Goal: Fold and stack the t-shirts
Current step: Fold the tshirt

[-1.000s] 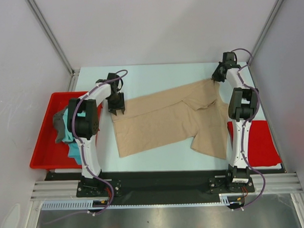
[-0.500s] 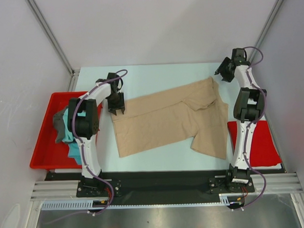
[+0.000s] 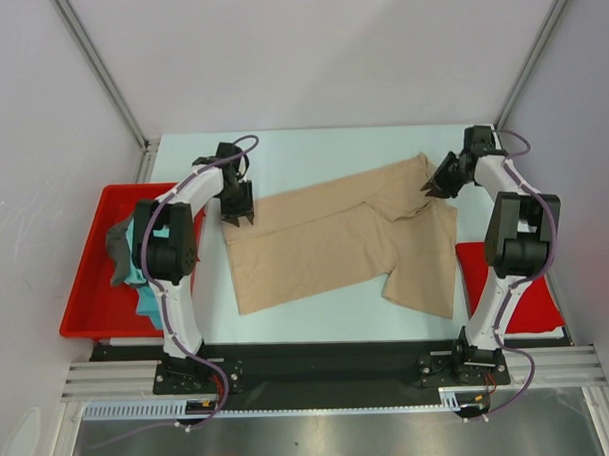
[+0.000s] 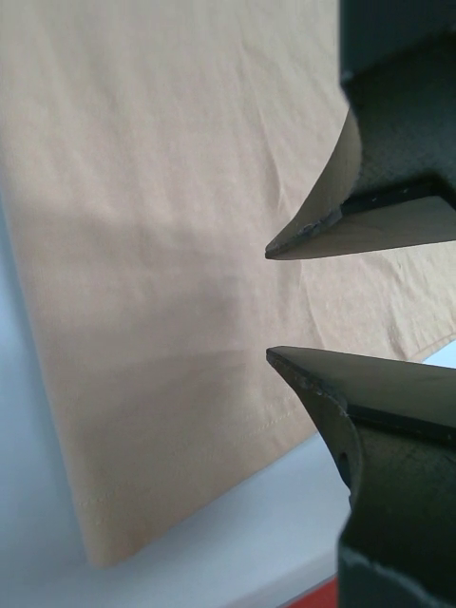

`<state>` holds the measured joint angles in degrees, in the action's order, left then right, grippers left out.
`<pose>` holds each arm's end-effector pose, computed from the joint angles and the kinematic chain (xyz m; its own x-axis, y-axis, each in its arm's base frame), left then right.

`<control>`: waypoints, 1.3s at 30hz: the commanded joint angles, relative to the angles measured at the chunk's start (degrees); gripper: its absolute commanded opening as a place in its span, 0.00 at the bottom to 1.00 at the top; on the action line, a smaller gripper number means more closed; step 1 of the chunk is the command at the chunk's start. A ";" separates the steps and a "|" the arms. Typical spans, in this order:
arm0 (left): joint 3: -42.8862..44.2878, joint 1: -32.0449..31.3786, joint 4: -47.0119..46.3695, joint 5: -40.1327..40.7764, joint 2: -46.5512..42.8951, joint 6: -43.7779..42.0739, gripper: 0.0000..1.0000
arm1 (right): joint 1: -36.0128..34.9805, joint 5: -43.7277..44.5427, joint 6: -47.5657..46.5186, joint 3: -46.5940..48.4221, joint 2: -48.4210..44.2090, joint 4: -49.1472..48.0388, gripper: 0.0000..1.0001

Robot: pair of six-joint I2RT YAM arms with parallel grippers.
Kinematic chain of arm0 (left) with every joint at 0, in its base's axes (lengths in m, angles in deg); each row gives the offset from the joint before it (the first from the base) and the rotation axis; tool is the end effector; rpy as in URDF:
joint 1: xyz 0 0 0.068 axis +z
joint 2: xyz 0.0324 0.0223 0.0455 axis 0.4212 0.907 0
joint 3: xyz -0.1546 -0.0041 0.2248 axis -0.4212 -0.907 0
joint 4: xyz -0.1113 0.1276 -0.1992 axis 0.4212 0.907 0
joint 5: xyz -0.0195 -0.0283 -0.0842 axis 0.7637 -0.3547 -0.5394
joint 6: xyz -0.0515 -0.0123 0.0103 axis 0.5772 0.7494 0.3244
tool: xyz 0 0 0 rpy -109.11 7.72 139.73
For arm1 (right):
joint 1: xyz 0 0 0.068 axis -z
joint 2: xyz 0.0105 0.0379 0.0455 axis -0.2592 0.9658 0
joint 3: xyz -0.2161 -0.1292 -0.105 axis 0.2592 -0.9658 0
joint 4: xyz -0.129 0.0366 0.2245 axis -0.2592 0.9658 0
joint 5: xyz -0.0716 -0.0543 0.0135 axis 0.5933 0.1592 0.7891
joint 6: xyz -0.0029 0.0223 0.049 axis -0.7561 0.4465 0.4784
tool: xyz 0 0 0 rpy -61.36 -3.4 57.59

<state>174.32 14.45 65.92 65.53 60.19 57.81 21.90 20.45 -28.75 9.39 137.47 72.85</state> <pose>0.4135 -0.0775 0.1801 -0.9643 -0.0829 -0.2515 -0.0598 0.9934 -0.0983 0.4292 -0.0405 0.2145 -0.7506 0.5879 -0.3016 0.4006 0.7679 0.4999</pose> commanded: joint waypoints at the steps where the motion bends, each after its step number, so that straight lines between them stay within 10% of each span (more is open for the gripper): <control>1: -1.28 -1.58 -1.63 -1.54 -4.57 -0.99 0.47 | 1.12 -1.82 4.94 -6.88 -5.84 -5.03 0.28; 12: -4.62 -2.64 -1.89 -0.57 -7.29 -0.55 0.47 | 2.53 -4.55 11.80 -15.34 -5.58 -12.68 0.50; 39: -2.34 -2.81 -1.37 0.13 -5.71 1.03 0.48 | 2.44 -3.23 9.60 -14.10 -1.27 -12.77 0.29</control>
<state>169.60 12.05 64.57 65.60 55.54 58.09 24.56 16.54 -18.28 -5.49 137.01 60.68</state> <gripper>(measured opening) 0.476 0.293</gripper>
